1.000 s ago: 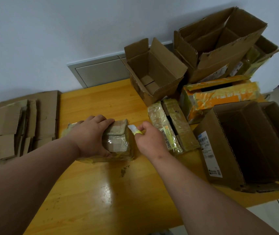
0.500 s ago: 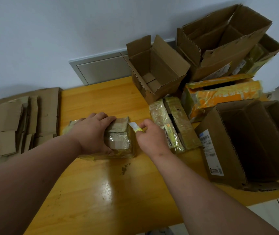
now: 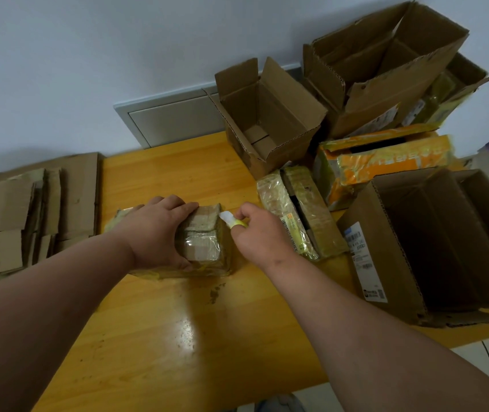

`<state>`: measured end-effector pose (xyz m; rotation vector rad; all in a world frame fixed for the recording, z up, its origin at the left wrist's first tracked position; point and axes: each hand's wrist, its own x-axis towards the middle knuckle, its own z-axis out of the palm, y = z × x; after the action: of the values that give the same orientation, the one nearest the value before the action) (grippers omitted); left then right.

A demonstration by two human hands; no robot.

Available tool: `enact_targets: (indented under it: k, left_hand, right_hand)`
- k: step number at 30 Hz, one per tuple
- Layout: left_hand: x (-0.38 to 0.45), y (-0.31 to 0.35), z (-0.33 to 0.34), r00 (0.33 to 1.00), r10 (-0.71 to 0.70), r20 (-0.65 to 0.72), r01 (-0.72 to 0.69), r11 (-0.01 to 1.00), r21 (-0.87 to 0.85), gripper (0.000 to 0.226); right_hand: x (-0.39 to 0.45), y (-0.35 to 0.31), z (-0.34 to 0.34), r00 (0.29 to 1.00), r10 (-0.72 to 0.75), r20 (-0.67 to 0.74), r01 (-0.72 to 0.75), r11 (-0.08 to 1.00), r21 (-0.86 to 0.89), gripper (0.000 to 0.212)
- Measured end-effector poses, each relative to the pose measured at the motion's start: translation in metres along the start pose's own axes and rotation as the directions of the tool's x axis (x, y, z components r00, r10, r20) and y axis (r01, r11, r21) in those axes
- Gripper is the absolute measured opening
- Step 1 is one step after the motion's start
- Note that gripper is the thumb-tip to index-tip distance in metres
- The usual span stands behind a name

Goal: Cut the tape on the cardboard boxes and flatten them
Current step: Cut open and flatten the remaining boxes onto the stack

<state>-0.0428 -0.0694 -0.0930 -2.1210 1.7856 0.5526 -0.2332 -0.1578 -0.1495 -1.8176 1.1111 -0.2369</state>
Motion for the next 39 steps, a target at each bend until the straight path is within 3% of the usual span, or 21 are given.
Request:
enact_targets:
  k: [3,7,12,22,25,39]
  left_hand:
    - [-0.001,-0.001,0.0,1.0,-0.001,0.009,0.001,1.0,-0.003,0.124]
    - [-0.004,0.0,0.002,1.0,0.007,0.017,-0.008,1.0,0.014,0.123]
    - [-0.005,0.001,0.001,1.0,0.005,-0.003,-0.005,1.0,-0.005,0.12]
    - [-0.004,0.002,-0.001,1.0,-0.012,-0.006,0.012,0.999,-0.035,0.118]
    - [-0.003,0.002,-0.001,1.0,-0.022,-0.005,0.022,0.999,-0.039,0.118]
    - [0.0,0.001,-0.003,1.0,-0.021,0.004,0.021,0.999,-0.04,0.12]
  right_hand:
    - [-0.002,0.002,-0.001,1.0,-0.027,-0.001,0.027,1.0,0.014,0.013]
    - [-0.008,0.003,0.006,0.999,0.043,0.01,-0.044,0.992,0.117,0.01]
    - [-0.028,0.011,0.018,1.0,0.009,-0.028,-0.007,0.998,0.069,0.011]
    - [-0.037,0.021,0.015,1.0,0.003,-0.007,-0.002,0.99,0.138,0.026]
    - [-0.026,0.021,0.007,0.998,0.029,-0.063,-0.018,0.986,0.167,0.02]
    - [-0.005,0.003,0.01,0.999,-0.034,0.028,0.033,0.999,0.014,0.013]
